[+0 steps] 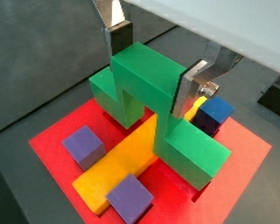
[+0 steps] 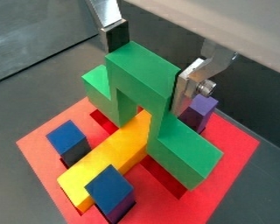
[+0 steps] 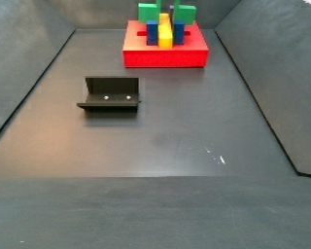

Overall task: Pick up the green object. Move up. Place the green object on the fixture. Regrasp the green object. Move to above the board. Insert the green object.
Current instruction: Insert the green object.

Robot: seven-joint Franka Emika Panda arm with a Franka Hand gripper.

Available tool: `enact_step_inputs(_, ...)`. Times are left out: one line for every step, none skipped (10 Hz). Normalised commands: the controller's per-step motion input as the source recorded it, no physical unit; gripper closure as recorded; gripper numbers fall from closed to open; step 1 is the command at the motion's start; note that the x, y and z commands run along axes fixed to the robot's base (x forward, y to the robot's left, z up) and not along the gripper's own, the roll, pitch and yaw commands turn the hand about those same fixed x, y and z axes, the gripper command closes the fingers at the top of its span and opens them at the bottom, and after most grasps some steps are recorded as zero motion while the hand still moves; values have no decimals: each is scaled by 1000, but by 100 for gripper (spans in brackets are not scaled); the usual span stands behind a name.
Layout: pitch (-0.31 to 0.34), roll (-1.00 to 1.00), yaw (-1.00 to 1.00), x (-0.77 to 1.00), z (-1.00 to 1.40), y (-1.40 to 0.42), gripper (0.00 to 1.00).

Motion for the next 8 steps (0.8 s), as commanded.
enact_step_inputs(33,96,94,134,-26,-34,100)
enact_step_inputs(30,96,37,137,-63,-40,100)
enact_step_inputs(21,76,26,160,-143,-9,100)
enact_step_inputs(16,33,6,326,-189,0,100)
enact_step_inputs(3,3,0,371,-194,0,100)
enact_step_inputs(0,10,0,280,-209,0,100)
enact_step_inputs(0,17,0,160,-243,0,100)
enact_step_inputs(0,31,0,60,-243,0,100)
